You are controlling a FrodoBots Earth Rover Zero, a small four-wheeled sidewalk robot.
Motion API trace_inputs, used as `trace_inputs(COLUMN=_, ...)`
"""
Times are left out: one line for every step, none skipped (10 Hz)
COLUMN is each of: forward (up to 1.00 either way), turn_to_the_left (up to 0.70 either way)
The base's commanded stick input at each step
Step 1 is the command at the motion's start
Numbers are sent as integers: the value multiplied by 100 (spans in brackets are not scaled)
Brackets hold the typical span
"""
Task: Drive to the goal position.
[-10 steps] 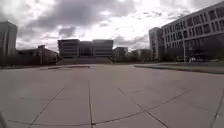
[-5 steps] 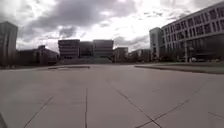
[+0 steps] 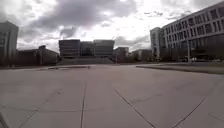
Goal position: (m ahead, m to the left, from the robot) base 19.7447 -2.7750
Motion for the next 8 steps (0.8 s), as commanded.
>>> trace_inputs(forward=50, turn_to_the_left=1)
trace_inputs(forward=50, turn_to_the_left=1)
trace_inputs(forward=50, turn_to_the_left=1)
trace_inputs(forward=50, turn_to_the_left=1)
trace_inputs(forward=50, turn_to_the_left=1)
trace_inputs(forward=50, turn_to_the_left=1)
trace_inputs(forward=50, turn_to_the_left=1)
trace_inputs(forward=50, turn_to_the_left=1)
